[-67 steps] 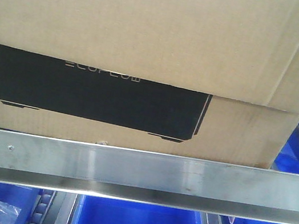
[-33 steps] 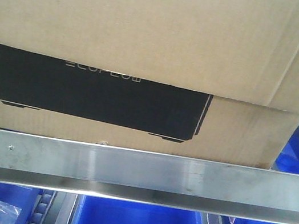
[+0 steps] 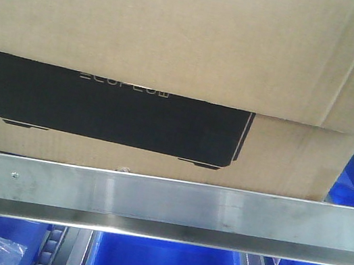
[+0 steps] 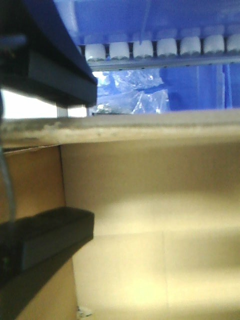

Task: Grab box from left shelf to table start
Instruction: 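Close both grippers on the box side walls and pull it off the shelf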

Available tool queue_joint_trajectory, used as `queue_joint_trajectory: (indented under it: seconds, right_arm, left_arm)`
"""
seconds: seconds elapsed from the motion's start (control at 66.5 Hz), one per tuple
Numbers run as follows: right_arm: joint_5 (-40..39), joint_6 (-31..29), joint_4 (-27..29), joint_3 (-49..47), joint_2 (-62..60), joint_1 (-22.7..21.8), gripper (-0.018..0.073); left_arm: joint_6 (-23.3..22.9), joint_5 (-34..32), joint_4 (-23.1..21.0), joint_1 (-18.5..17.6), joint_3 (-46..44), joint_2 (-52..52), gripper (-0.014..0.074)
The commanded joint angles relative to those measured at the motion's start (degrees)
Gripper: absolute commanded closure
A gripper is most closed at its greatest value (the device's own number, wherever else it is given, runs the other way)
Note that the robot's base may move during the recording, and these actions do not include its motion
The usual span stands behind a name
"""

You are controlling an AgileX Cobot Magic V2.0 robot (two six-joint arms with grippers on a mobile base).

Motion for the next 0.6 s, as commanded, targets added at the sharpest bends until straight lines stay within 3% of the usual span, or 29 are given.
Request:
queue_joint_trajectory:
  seconds: [0.0,0.15,0.316,0.586]
  right_arm:
    - [-0.6,-0.2,1.0,-6.9,5.0,0.0,-0.0045]
    - [6.3,-1.6,4.7,-17.4,16.7,1.1,0.0020]
    - [13.7,-7.0,5.0,-30.2,31.3,4.7,0.0021]
    - [22.9,-7.0,5.0,-47.4,54.0,8.4,0.0021]
  left_arm:
    - [-0.5,-2.5,0.1,-0.2,-1.9,-1.8,0.0279]
    - [-0.5,-2.5,0.1,-0.2,-1.9,-1.8,0.0279]
    - [-0.5,-2.5,0.1,-0.2,-1.9,-1.8,0.0279]
    - [-0.5,-3.1,0.1,-0.2,-1.9,-1.8,0.0279]
